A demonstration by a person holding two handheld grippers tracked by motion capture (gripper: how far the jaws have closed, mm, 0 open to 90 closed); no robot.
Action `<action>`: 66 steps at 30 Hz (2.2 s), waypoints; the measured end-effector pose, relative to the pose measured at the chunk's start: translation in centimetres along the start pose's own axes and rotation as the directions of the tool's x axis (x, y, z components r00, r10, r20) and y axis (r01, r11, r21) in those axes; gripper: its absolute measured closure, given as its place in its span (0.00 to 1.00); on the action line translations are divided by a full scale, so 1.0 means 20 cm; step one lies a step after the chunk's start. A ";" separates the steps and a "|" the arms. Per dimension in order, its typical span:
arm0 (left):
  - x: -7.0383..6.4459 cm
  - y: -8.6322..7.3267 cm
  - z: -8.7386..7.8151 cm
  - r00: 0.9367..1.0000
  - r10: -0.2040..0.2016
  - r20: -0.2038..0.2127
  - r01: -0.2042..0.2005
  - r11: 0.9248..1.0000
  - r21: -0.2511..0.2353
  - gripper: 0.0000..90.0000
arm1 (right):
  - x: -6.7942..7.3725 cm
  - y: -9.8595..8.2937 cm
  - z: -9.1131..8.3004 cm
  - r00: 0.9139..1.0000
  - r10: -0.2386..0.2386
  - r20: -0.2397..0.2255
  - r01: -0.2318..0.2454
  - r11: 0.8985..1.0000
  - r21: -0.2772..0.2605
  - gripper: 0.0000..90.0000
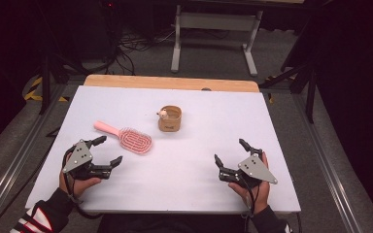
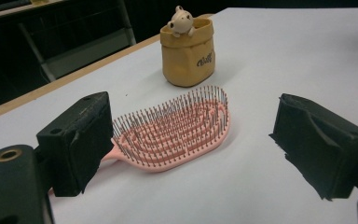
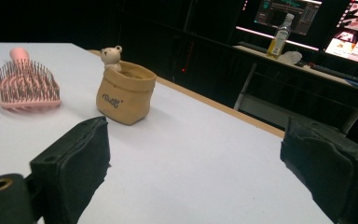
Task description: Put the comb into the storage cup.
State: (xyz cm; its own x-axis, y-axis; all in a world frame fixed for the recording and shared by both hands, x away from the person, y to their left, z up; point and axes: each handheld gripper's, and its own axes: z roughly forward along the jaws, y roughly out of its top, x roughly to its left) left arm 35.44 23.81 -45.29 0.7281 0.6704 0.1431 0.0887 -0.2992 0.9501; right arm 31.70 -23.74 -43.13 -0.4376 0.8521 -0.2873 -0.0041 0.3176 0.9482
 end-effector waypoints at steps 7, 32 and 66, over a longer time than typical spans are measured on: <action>0.02 0.00 -0.01 1.000 -0.005 -0.008 0.005 1.000 0.002 0.18 | -0.01 0.00 0.01 1.000 -0.007 0.004 0.007 1.000 0.010 0.10; 0.57 0.10 0.26 0.981 -0.138 -0.134 0.154 0.981 0.118 1.00 | 0.03 -0.06 0.09 0.999 -0.028 -0.032 0.032 0.993 0.113 0.13; 0.56 0.01 0.46 0.979 -0.026 -0.203 0.135 0.827 0.545 1.00 | 0.08 -0.07 0.14 0.988 -0.106 -0.108 0.126 0.973 0.195 0.15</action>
State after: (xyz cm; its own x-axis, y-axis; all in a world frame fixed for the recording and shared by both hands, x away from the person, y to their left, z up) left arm 49.79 25.06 -46.06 0.5725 0.8017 0.1719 0.5422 -0.5274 0.6541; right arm 33.60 -21.69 -45.31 -0.5295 0.7634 -0.3698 0.1165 0.4973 0.8597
